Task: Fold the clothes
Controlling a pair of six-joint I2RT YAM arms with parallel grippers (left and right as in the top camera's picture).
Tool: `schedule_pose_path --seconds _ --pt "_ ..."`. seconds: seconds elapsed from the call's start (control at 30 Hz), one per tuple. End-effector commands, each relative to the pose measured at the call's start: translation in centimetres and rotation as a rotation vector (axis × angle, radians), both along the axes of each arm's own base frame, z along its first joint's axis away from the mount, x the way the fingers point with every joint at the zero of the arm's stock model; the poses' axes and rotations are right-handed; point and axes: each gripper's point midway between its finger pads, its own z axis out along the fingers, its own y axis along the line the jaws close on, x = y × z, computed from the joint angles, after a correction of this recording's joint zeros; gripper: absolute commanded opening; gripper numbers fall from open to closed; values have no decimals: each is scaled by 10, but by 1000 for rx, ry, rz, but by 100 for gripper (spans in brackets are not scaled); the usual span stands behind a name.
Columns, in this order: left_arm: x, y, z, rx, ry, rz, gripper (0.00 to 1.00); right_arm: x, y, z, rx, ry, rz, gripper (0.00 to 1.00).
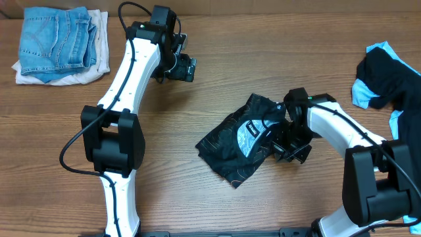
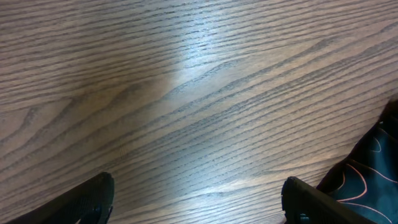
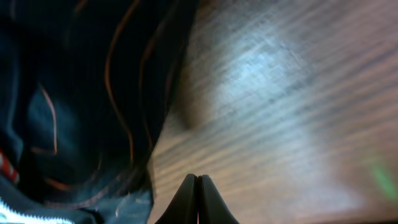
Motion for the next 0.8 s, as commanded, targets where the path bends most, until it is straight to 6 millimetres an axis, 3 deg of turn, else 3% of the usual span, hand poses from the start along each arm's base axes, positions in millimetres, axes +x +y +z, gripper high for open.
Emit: schedule_pose_path --seconds 0.0,0.4,0.77 --pt "2 -2 9 -5 -19 7 89 3 6 -4 33 -28 -25 4" --pt "-3 -5 9 -26 3 0 93 27 8 -22 37 -132 -45 4" --pt "-5 -5 8 -25 8 0 94 85 -5 -27 -41 -376 -42 5"
